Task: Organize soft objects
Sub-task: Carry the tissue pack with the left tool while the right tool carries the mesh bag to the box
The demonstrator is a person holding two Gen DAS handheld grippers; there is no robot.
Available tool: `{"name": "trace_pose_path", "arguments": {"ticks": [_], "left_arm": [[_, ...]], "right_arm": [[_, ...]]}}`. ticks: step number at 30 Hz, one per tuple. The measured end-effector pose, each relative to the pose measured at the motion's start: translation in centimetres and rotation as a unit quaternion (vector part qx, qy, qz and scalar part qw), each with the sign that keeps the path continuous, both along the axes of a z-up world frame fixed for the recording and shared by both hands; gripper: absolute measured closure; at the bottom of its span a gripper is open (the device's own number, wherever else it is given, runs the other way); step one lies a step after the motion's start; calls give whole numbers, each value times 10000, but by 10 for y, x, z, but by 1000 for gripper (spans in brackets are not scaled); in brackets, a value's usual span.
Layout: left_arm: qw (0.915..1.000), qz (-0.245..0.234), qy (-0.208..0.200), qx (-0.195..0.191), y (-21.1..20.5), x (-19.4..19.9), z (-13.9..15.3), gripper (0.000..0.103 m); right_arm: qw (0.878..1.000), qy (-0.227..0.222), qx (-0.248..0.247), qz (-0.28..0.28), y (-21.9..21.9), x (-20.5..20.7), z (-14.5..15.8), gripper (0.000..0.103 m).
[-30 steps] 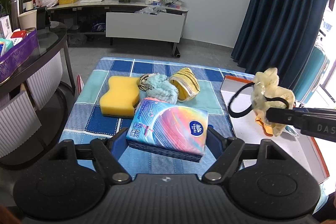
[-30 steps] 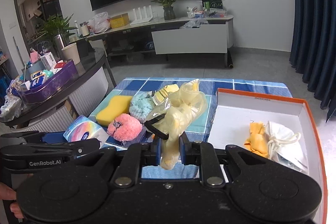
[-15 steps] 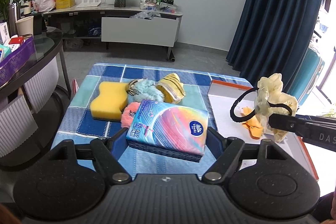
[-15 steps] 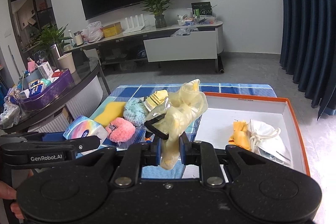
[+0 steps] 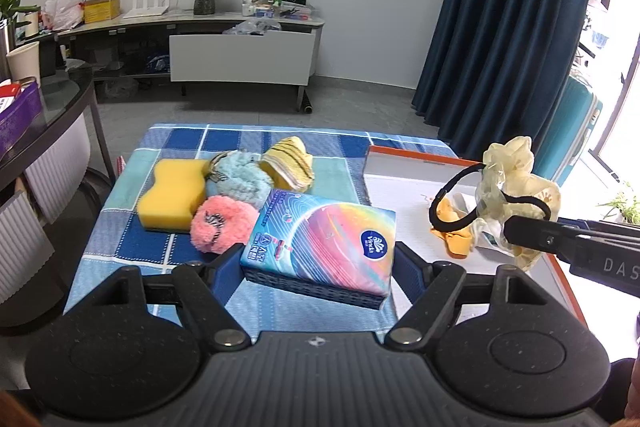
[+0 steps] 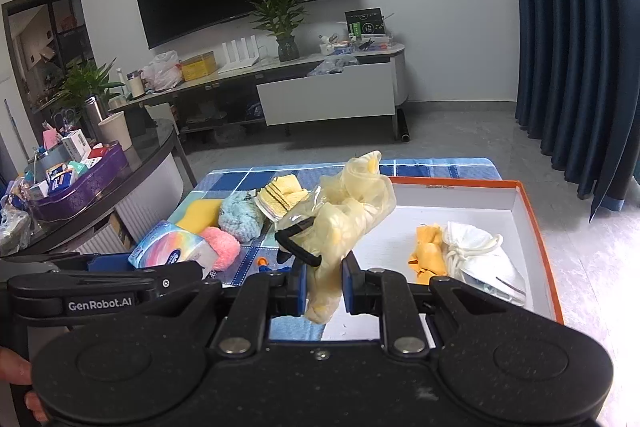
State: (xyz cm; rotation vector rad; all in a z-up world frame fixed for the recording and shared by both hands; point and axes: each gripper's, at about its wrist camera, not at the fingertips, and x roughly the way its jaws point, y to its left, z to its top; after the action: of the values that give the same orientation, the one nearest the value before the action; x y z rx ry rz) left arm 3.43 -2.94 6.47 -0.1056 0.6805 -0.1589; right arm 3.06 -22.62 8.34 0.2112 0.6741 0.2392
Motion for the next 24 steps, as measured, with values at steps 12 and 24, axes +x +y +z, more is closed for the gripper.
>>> {"name": "trace_pose_path", "arguments": {"ticks": [12, 24], "left_arm": [[9996, -269, -44, 40, -25, 9, 5, 24], [9985, -541, -9, -7, -48, 20, 4, 24]], "right_arm": [[9996, -54, 9, -289, -18, -3, 1, 81], [9977, -34, 8, -679, -47, -5, -3, 81]]}}
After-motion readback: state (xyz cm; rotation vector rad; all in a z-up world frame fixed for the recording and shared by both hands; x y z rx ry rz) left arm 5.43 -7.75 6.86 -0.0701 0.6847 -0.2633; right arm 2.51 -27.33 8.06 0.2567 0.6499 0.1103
